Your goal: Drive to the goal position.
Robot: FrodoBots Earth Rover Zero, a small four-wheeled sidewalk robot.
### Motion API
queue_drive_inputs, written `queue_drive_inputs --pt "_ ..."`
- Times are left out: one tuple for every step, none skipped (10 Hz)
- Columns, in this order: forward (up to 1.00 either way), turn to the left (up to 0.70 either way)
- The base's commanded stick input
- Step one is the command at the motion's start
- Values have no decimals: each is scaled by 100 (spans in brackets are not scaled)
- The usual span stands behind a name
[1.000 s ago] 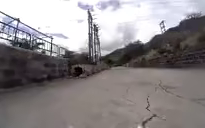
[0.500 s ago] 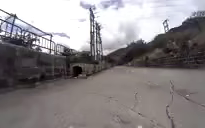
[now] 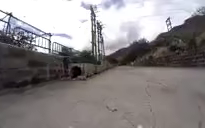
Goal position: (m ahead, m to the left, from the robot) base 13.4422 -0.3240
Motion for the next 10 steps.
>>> queue_drive_inputs --pt "100 0" --pt "100 0" --pt "100 0" --pt "100 -3" --pt "100 -12" --pt "100 -21" --pt "100 -24" --pt "100 -25" --pt "100 0" --pt "100 0"
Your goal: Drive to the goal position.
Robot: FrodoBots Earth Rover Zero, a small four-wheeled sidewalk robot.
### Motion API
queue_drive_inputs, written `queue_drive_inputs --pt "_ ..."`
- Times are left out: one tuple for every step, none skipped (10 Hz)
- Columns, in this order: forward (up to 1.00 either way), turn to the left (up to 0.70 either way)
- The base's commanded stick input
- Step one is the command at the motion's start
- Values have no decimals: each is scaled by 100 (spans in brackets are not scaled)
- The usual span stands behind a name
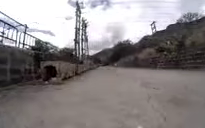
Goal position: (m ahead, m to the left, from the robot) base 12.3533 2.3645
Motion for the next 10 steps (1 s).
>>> queue_drive_inputs --pt "100 0" --pt "100 0" --pt "100 0" --pt "100 0" --pt "100 0" --pt "100 0" --pt "100 0" --pt "100 0" --pt "100 0" --pt "100 0"
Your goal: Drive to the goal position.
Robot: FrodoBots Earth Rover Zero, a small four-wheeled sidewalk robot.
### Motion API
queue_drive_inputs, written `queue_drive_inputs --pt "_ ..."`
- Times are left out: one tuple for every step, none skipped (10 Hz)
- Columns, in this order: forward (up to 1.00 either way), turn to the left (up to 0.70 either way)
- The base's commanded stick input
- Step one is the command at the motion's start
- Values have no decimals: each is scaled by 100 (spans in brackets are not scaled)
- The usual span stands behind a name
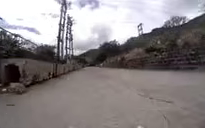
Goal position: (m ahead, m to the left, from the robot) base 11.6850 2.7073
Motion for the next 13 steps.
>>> queue_drive_inputs --pt "100 0" --pt "100 0" --pt "100 0" --pt "100 0" --pt "100 2" --pt "100 16" --pt "100 31" --pt "100 0" --pt "100 0" --pt "100 0" --pt "100 0" --pt "100 0" --pt "100 0"
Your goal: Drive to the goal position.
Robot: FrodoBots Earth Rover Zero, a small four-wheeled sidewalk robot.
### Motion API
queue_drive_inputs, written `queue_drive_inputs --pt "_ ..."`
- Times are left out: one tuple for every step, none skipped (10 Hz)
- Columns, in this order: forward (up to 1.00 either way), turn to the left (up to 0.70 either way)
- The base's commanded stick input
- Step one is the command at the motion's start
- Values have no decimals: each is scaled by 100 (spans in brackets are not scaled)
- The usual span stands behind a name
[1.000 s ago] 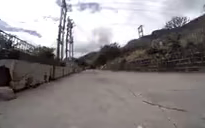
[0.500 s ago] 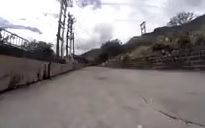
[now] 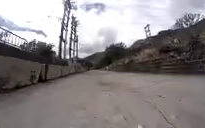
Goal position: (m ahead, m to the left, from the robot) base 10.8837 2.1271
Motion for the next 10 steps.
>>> queue_drive_inputs --pt "100 0" --pt "100 0" --pt "100 0" --pt "100 0" --pt "100 0" --pt "100 0" --pt "100 0" --pt "100 0" --pt "100 0" --pt "100 0"
